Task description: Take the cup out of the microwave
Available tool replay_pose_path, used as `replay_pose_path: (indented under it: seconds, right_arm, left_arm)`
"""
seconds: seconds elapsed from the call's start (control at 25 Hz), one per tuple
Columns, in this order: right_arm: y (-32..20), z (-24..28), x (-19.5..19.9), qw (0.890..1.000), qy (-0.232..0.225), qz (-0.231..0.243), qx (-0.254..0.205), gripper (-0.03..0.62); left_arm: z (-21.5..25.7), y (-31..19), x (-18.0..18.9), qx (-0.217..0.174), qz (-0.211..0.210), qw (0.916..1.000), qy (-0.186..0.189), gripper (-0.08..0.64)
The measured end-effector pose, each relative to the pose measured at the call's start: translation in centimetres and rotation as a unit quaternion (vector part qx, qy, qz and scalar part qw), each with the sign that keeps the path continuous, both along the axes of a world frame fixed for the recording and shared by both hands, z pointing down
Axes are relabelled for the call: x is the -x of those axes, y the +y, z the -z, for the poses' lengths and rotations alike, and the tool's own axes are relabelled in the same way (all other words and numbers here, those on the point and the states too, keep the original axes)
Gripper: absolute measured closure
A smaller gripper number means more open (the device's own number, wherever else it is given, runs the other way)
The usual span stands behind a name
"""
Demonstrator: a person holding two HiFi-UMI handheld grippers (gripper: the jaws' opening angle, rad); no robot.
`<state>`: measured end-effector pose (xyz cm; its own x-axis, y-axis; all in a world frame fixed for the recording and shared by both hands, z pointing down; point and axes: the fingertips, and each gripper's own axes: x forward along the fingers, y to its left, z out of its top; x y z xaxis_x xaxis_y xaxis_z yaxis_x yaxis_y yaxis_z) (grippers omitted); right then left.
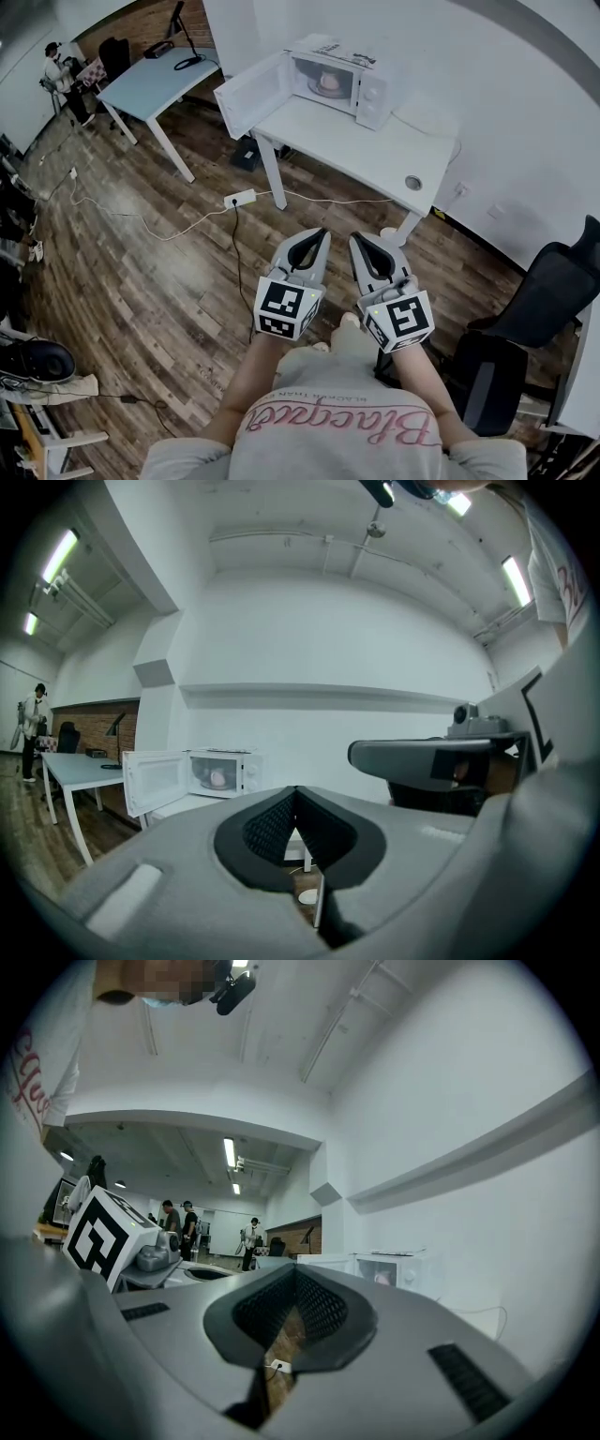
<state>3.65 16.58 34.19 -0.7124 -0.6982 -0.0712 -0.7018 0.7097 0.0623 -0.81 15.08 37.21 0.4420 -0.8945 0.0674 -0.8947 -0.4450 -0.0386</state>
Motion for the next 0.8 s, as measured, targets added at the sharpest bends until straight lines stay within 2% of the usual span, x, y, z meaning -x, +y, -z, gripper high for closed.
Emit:
replay_pose_path:
  seconds: [0.28, 0.8]
  right_arm:
    - [-3.3, -1.1, 0.5, 1.0, 0.001, -0.003, 0.012, 0.581]
    - [-14.4, -1.8, 0.7, 0.999, 0.008, 0.015, 0.038, 0.583]
  left_arm:
    - [-0.3, -3.2, 1.0, 0.002, 0.012, 0.9999, 0.006, 0.555]
    - [-0.2, -13.6, 1.0, -0.001, 0.026, 0.9996, 0.01, 0.555]
